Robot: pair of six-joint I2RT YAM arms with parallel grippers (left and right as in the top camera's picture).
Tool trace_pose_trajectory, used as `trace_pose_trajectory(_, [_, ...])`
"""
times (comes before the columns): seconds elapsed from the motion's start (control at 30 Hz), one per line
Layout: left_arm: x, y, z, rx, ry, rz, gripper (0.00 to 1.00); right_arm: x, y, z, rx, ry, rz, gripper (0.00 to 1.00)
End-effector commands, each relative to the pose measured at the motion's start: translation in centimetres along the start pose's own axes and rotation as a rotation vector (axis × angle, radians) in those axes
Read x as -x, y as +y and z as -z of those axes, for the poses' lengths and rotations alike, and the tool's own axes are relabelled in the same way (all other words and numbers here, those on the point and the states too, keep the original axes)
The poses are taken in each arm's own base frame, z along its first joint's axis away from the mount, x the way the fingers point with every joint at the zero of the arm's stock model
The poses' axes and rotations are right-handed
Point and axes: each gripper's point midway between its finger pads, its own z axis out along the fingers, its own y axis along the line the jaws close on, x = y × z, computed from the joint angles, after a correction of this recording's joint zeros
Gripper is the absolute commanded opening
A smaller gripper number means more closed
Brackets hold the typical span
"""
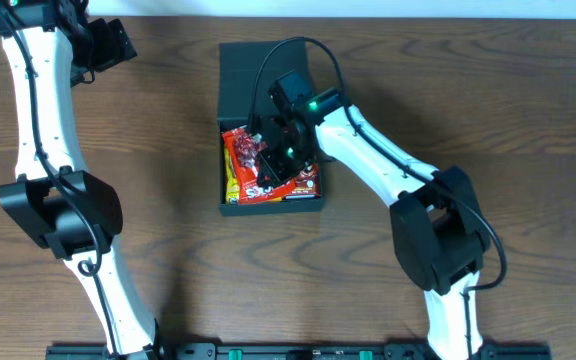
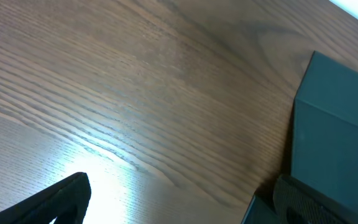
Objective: Pack container
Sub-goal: 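Press the red Hacks bag down into the box with the right gripper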
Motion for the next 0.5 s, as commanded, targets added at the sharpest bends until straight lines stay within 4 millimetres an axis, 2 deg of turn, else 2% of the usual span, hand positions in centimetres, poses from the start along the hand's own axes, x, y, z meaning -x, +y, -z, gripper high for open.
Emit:
trace_pose_trajectory(0.0, [0.4, -0.2, 1.5, -0.01, -0.03, -0.018, 0.95, -0.3, -0.7, -1.0, -0.036, 0.035, 0.015, 0.01])
trace_pose_trajectory(0.07, [0.4, -0.2, 1.5, -0.01, -0.029, -0.019, 0.95, 0.3, -0.3, -0.1, -0.037, 0.021, 0.022, 0.01])
trace_pose_trajectory(0.13, [0.4, -0.2, 1.5, -0.01, -0.029, -0.018, 0.95, 1.5, 0.4, 1.7, -0.041, -0.012, 0.046, 0.01])
trace_pose_trajectory(0.3, [0.4, -0.2, 1.5, -0.01, -0.029, -0.018, 0.95, 4.8, 1.8, 7.5, -0.07, -0.134, 0.132, 0.01])
trace_pose_trajectory(0.4, [0.4, -0.1, 1.5, -0.009, -0.027, -0.018, 0.95, 6.2, 0.1, 10.3, -0.148, -0.201, 0.125, 0.01])
trace_pose_trajectory(0.47, [0.3, -0.1, 1.5, -0.009, -0.025, -0.018, 0.95, 5.9, -2.7, 11.1, -0.23, -0.198, 0.081, 0.01])
